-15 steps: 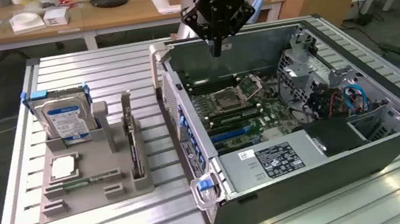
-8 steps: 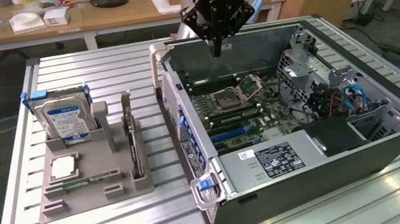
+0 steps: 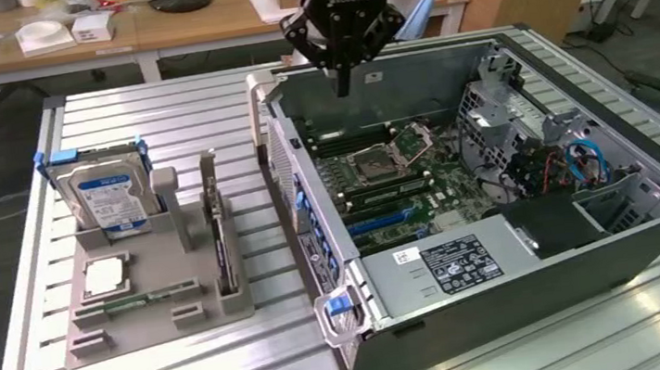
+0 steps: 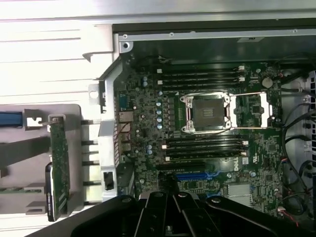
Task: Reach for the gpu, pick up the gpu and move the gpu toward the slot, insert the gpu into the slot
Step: 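Reach for the gpu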
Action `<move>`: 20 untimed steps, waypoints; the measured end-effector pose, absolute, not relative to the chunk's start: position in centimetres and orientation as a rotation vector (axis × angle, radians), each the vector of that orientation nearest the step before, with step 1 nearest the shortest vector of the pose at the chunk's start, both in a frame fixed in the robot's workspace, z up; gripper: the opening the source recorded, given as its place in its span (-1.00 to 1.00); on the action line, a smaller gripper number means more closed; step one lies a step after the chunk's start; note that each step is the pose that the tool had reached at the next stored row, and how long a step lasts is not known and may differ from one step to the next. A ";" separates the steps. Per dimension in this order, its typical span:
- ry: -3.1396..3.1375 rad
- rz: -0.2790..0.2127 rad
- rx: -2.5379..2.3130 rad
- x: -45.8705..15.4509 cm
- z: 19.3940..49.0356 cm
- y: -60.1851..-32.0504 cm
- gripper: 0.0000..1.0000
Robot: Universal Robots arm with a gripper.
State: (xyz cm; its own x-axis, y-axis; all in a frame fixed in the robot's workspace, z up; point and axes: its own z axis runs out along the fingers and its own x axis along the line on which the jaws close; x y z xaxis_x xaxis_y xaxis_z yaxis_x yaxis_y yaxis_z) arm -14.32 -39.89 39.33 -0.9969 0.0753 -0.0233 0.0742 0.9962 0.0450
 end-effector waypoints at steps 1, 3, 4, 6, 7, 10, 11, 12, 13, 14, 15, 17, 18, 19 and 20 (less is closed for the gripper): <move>3.114 0.069 0.117 -14.7 39.3 -39.9 -0.80; 3.114 0.069 0.117 -15.3 39.3 -39.9 -0.80; 3.114 0.069 0.116 -15.7 39.3 -39.9 -0.80; 3.114 0.069 0.117 -16.4 39.3 -39.9 -0.80; 3.114 0.069 0.117 -16.8 39.3 -39.9 -0.80; 3.114 0.069 0.117 -17.9 39.3 -39.9 -0.80; 3.114 0.069 0.117 -18.3 39.3 -39.9 -0.80; 3.114 0.069 0.117 -18.6 39.3 -39.9 -0.80; 3.114 0.069 0.116 -19.0 39.3 -39.9 -0.80; 3.114 0.069 0.116 -19.3 39.3 -39.9 -0.80; 3.114 0.069 0.117 -19.7 39.3 -39.9 -0.80; 3.114 0.069 0.117 -20.4 39.3 -39.9 -0.80; 3.114 0.069 0.116 -20.8 39.3 -39.9 -0.80; 3.114 0.069 0.116 -21.2 39.3 -39.9 -0.80; 3.114 0.069 0.117 -21.6 39.3 -39.9 -0.80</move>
State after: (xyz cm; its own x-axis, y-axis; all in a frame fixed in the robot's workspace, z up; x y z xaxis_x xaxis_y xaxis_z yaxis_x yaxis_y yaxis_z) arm -21.59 -39.88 39.32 -0.9969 0.0754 -0.0234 0.0743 0.9962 0.0451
